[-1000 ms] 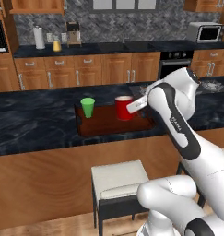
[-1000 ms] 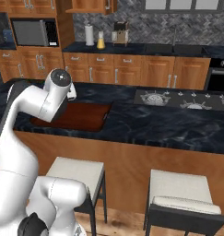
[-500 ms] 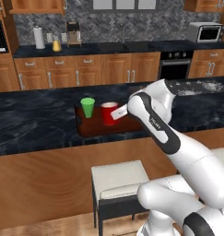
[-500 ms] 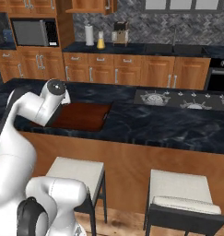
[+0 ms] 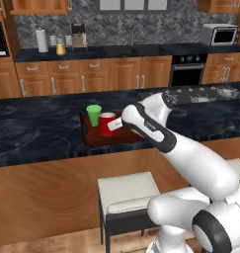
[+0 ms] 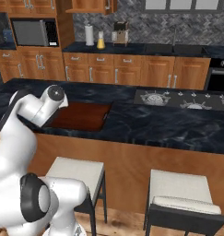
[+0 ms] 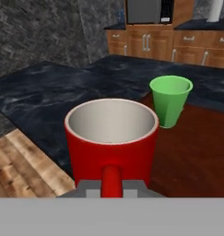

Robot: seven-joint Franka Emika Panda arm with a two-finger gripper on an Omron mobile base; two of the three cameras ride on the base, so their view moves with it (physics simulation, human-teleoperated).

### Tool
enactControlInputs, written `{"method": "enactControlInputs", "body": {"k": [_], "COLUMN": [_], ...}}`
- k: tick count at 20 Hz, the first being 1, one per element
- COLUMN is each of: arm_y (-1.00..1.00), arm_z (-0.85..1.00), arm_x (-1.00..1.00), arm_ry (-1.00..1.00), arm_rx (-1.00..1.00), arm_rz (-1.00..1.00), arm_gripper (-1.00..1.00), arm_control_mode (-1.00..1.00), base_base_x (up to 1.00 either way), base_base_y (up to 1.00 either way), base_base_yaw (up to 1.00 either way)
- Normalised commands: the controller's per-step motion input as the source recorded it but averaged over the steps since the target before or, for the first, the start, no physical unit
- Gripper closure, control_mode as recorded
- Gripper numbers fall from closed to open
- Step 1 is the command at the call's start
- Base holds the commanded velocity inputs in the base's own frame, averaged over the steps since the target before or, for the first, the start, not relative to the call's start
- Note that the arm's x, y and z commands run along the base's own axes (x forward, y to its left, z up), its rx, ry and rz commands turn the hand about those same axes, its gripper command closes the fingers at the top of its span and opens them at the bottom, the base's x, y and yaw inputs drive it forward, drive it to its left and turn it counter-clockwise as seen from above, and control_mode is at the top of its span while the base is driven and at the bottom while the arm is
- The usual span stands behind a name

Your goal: There is a tray on the dining counter. Grab the cup, mug, and pitcher and place them on the tray. The pitcher may be placed next to the tray if it cannot fit the tray.

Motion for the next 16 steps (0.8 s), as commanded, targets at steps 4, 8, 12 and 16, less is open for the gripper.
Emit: {"method": "enactControlInputs", "body": {"k": [4, 8, 12, 16], "arm_y": [0.2, 0.08, 0.0, 0.0], "arm_z": [-0.14, -0.28, -0.22, -0.13], "arm_x": [0.23, 0.21, 0.13, 0.04], "arm_ry": [0.01, 0.01, 0.0, 0.0], "arm_rx": [0.03, 0.0, 0.0, 0.0], "arm_rz": [0.0, 0.02, 0.01, 0.0], "arm_gripper": [1.0, 1.0, 1.0, 1.0], "arm_control_mode": [-1.0, -1.0, -1.0, -1.0], "base_base_x": [0.0, 0.0, 0.0, 0.0], "base_base_y": [0.0, 0.0, 0.0, 0.0], "base_base_yaw": [0.0, 0.0, 0.0, 0.0]}}
